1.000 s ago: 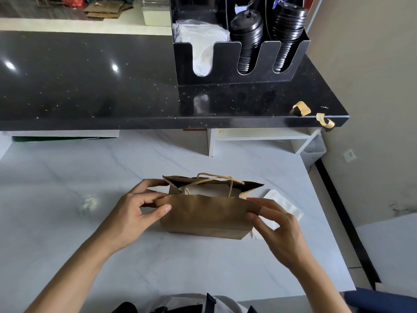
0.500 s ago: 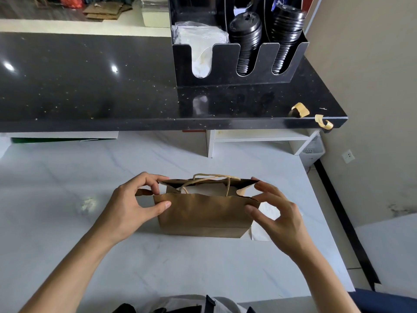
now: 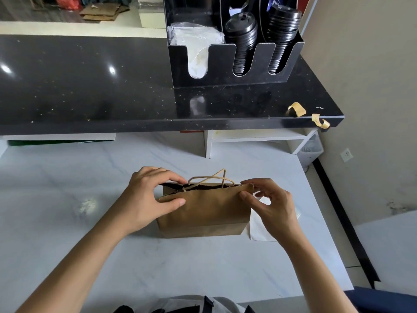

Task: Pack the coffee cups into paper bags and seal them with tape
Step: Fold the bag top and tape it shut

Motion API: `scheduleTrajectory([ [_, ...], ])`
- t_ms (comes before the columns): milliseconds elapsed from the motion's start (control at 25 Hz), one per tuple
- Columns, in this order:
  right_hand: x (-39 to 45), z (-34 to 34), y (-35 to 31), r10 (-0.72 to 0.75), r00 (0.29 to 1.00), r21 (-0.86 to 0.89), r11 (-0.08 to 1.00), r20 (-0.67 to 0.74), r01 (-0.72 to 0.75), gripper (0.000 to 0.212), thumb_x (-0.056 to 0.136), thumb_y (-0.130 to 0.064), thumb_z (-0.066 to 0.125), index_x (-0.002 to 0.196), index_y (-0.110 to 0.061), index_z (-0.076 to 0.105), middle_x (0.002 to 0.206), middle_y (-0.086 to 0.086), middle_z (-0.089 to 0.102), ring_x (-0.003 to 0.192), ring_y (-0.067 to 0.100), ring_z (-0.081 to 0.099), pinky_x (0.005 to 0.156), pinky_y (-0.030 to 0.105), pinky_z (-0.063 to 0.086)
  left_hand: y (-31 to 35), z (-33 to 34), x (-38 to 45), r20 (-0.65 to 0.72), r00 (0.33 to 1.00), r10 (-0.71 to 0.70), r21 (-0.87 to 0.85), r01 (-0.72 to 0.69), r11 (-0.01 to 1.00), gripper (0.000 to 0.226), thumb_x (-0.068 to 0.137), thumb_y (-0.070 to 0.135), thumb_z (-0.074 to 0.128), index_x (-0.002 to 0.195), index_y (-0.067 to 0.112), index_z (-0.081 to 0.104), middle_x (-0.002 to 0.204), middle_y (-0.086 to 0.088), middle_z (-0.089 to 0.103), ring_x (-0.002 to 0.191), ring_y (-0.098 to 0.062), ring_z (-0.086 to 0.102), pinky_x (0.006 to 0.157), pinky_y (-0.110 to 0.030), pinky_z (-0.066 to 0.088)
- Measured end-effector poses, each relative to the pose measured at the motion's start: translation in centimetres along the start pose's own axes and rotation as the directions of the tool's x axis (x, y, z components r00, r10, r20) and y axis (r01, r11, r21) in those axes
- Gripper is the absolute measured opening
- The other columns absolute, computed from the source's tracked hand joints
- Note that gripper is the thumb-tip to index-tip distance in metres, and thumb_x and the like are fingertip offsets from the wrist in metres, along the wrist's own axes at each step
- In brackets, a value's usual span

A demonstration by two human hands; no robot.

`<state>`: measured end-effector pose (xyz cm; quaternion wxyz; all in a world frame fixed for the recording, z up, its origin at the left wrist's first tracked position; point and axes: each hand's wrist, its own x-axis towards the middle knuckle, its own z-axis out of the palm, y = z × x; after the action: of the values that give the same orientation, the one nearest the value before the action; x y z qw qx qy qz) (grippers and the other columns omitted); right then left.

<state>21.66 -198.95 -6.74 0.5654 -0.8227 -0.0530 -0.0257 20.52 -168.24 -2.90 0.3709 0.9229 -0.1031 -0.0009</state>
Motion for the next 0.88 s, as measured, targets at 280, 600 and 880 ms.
scheduleTrajectory([
  [280, 1.2, 0.3, -0.1, 0.059, 0.998, 0.112, 0.992, 0.007, -0.059, 0.02, 0.083, -0.005, 0.083, 0.09, -0.023, 0.078, 0.09, -0.012, 0.077, 0.084, 0.007, 0.07, 0.078, 0.017, 0.051, 1.1, 2.0, 2.2, -0.032, 0.997, 0.07, 0.03, -0.069, 0.997, 0.023, 0.076, 0.06, 0.076, 0.093, 0.045, 0.08, 0.093, 0.026, 0.068, 0.101, -0.003, 0.05, 0.099, -0.039, 0.034],
  [600, 2.5, 0.3, -0.6, 0.106, 0.994, 0.168, 0.98, 0.032, -0.11, 0.018, 0.081, -0.006, 0.085, 0.087, -0.022, 0.08, 0.093, -0.005, 0.079, 0.089, 0.016, 0.073, 0.087, 0.036, 0.058, 0.1, 2.0, 3.4, -0.077, 0.996, 0.037, -0.03, -0.039, 0.999, 0.04, 0.075, 0.069, 0.06, 0.079, 0.036, 0.082, 0.095, 0.028, 0.07, 0.096, -0.004, 0.051, 0.085, -0.043, 0.046],
  [880, 3.8, -2.1, -1.5, 0.099, 0.978, 0.061, 0.992, 0.182, -0.111, 0.008, 0.092, -0.016, 0.076, 0.098, -0.02, 0.079, 0.098, -0.009, 0.078, 0.093, 0.01, 0.072, 0.083, 0.025, 0.055, 0.1, 2.1, 3.1, -0.118, 0.993, 0.022, -0.05, -0.028, 0.998, 0.032, 0.071, 0.07, 0.06, 0.077, 0.045, 0.079, 0.093, 0.027, 0.07, 0.099, -0.005, 0.05, 0.085, -0.019, 0.035],
])
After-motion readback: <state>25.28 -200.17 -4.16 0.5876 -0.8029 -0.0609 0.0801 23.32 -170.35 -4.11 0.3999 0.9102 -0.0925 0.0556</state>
